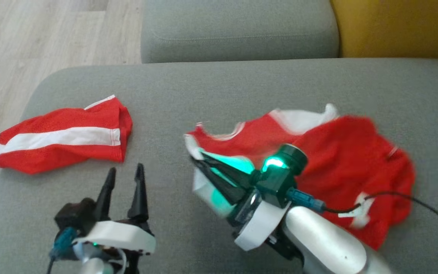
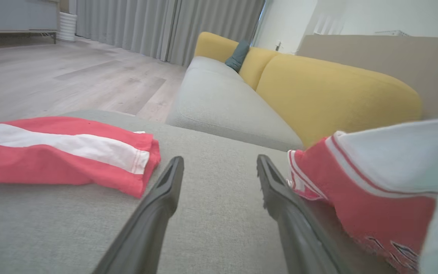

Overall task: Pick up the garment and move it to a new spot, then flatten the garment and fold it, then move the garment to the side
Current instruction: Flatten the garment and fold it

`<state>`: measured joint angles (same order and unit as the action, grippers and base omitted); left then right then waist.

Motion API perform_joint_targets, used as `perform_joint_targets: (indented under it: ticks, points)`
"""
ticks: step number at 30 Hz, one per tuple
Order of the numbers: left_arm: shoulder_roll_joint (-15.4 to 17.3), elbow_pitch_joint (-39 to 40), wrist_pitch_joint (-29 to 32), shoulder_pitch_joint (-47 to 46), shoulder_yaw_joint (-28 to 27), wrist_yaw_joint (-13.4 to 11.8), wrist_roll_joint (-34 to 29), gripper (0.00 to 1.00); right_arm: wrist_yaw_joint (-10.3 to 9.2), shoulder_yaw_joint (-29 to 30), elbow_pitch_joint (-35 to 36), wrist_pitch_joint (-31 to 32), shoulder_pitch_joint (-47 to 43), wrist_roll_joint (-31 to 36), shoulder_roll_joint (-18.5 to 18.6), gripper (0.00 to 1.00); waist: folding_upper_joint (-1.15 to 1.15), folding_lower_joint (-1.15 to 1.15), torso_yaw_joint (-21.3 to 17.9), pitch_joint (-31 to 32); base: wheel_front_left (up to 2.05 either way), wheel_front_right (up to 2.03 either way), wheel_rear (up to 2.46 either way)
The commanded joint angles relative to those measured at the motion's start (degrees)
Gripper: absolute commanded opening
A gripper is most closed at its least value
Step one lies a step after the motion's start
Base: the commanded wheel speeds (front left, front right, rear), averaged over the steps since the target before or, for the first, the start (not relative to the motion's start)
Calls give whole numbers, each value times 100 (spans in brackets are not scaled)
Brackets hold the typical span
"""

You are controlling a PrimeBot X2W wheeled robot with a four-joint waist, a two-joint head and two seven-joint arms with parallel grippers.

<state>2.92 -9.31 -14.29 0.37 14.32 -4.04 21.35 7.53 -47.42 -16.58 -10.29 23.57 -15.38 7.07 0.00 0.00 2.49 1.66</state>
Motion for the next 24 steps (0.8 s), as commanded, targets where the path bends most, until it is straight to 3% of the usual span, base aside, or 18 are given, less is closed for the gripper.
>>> perform_joint_targets:
  ticks: [1, 5, 10, 14, 18, 24]
  points:
    - [-4, 255, -71, -155, -300, -37, 35, 100, -4, -220, 442, -73, 363, -209, -12, 0, 0, 0, 39, 36, 0, 0, 0]
    - [-4, 383, -71, -19, -500, -55, 30, 100, -4, -583, 1257, 72, 896, -903, 309, 0, 0, 0, 113, 51, 0, 0, 0]
    - [-4, 420, -71, -7, -393, -27, 30, 100, -4, -437, 1375, 332, 1541, -1194, 973, 0, 0, 0, 251, -59, 0, 0, 0]
    - [-4, 429, -71, -137, -192, 1, 67, 100, -4, -245, 1062, 488, 2251, -1520, 1666, 0, 0, 0, 421, -338, 0, 0, 0]
    - [-4, 408, -71, -382, 75, 55, 82, 100, -4, -510, 461, 585, 3286, -1689, 2362, 0, 0, 0, 672, -716, 0, 0, 0]
    - [-4, 385, -71, -719, 450, 92, 192, 100, -4, -1102, -664, 521, 4697, -1742, 2917, 0, 0, 0, 1133, -1162, 0, 0, 0]
